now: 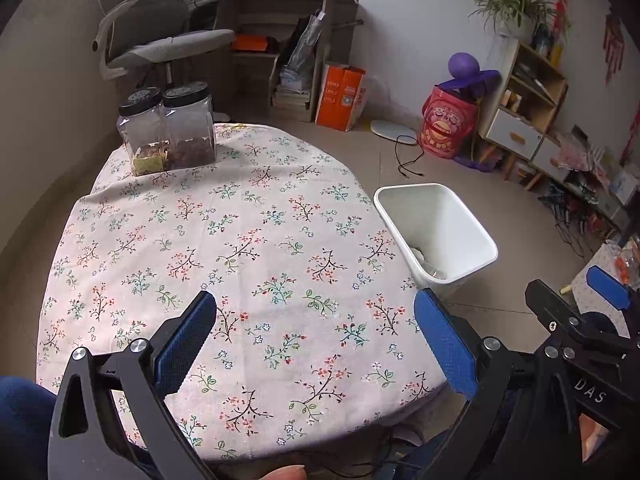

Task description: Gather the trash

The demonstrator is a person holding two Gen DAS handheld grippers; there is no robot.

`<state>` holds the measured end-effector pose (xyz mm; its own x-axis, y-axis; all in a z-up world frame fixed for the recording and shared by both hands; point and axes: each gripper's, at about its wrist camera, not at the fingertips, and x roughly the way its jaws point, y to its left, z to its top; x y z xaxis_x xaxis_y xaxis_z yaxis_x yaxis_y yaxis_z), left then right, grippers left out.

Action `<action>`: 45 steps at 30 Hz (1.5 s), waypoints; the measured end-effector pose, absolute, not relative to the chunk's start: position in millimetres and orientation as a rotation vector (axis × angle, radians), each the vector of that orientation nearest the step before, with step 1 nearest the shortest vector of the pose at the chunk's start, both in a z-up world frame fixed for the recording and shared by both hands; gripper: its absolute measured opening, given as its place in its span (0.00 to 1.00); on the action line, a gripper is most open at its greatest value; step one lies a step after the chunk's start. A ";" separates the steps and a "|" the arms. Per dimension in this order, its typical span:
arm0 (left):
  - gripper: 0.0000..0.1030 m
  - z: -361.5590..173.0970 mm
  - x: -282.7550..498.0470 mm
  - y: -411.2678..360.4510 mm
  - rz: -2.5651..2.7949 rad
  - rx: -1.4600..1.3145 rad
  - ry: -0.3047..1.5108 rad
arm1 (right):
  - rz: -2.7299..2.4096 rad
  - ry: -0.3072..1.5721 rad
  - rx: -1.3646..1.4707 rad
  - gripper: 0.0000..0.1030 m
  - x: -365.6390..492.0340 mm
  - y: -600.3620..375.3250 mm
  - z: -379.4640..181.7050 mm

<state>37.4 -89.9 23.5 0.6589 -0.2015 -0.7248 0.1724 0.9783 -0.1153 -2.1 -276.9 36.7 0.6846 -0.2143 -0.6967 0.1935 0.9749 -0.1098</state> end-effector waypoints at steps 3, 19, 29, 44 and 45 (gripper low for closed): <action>0.93 23.8 36.9 -89.3 -0.213 -0.040 0.825 | -0.227 0.787 -0.027 0.93 -1.5 -275.4 34.3; 0.93 23.2 37.1 -90.5 -0.208 -0.028 0.824 | -0.228 0.789 -0.029 0.93 -0.8 -274.6 30.8; 0.93 23.4 37.6 -89.6 -0.206 -0.028 0.819 | -0.225 0.791 -0.028 0.93 0.1 -274.3 29.1; 0.93 22.7 38.7 -90.1 -0.206 -0.025 0.824 | -0.225 0.792 -0.028 0.93 0.0 -273.8 29.2; 0.93 22.7 38.6 -90.2 -0.206 -0.025 0.824 | -0.225 0.791 -0.029 0.93 0.0 -274.0 29.5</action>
